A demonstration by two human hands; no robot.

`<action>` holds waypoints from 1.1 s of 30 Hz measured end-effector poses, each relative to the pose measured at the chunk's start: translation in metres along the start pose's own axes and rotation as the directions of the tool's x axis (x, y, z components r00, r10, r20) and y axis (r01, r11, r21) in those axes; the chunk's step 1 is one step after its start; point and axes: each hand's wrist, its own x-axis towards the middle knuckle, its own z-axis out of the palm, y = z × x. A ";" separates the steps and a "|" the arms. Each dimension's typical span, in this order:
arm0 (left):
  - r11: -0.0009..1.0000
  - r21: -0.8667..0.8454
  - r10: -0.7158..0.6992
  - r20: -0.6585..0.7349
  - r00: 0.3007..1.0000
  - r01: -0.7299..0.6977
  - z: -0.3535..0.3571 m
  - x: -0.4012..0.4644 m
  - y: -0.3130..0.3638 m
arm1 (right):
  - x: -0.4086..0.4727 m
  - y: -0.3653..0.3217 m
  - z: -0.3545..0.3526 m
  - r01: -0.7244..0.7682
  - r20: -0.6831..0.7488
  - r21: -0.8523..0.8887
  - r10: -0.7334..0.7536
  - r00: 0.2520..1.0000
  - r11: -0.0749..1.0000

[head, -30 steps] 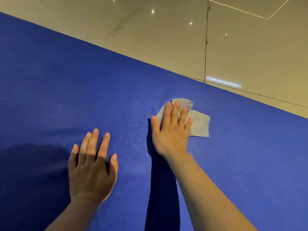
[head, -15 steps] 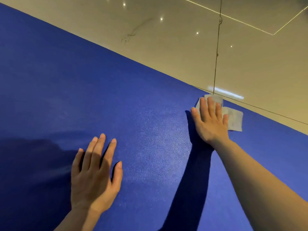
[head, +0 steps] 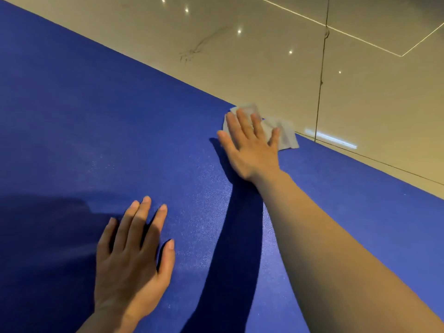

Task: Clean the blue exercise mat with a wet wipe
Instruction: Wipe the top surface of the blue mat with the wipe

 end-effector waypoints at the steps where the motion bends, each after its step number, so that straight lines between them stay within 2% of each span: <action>1: 1.000 0.005 0.000 0.005 1.000 0.000 0.000 0.000 0.000 | -0.004 0.020 -0.004 -0.074 -0.017 0.013 0.074 0.997 0.997; 5: 1.000 0.002 0.003 0.006 1.000 -0.003 0.003 -0.002 -0.003 | -0.036 0.106 -0.024 -0.374 -0.038 0.051 0.376 0.926 0.926; 7: 1.000 -0.002 0.004 0.010 1.000 -0.004 0.004 -0.002 -0.003 | -0.051 0.136 -0.032 -0.451 -0.059 0.055 0.454 0.889 0.891; 9: 1.000 0.005 -0.003 0.027 1.000 0.003 0.004 -0.001 -0.002 | -0.055 0.138 -0.031 -0.490 -0.074 0.068 0.494 0.866 0.869; 11: 1.000 0.017 -0.006 0.042 0.999 0.006 0.003 -0.001 -0.002 | -0.055 0.111 -0.022 -0.526 -0.054 0.091 0.532 0.845 0.846; 13: 1.000 0.018 -0.008 0.042 0.999 0.007 0.001 -0.001 -0.001 | -0.057 0.066 -0.010 -0.449 -0.040 0.073 0.453 0.891 0.890; 16: 0.999 0.038 0.009 0.018 1.000 -0.010 0.001 -0.002 0.000 | -0.071 -0.009 0.018 -0.149 0.017 0.029 0.149 0.989 0.988; 19: 0.999 0.027 0.016 0.025 1.000 -0.017 0.004 -0.004 -0.003 | -0.102 -0.057 0.040 0.110 0.084 -0.032 -0.107 0.991 0.993; 22: 1.000 0.011 -0.004 0.071 0.997 0.004 0.004 -0.003 -0.004 | -0.131 -0.051 0.048 0.177 0.104 -0.046 -0.171 0.980 0.983; 25: 1.000 0.008 0.005 0.085 0.996 -0.005 0.001 -0.003 0.000 | -0.158 -0.012 0.048 0.060 0.063 -0.041 -0.058 0.996 0.997; 27: 1.000 -0.018 0.017 0.096 0.995 -0.016 -0.001 -0.001 0.000 | -0.179 0.017 0.045 -0.112 0.029 0.002 0.112 0.993 0.994; 29: 0.996 -0.075 0.054 0.149 0.987 -0.043 -0.006 -0.001 -0.007 | -0.196 0.031 0.045 -0.288 0.013 0.060 0.287 0.958 0.956; 31: 0.975 -0.120 0.207 0.190 0.960 -0.187 -0.014 -0.007 -0.016 | -0.201 0.023 0.046 -0.411 0.017 0.132 0.413 0.911 0.902; 33: 0.921 -0.136 0.386 0.195 0.902 -0.365 -0.026 -0.026 -0.026 | -0.199 -0.005 0.051 -0.448 0.059 0.198 0.446 0.893 0.872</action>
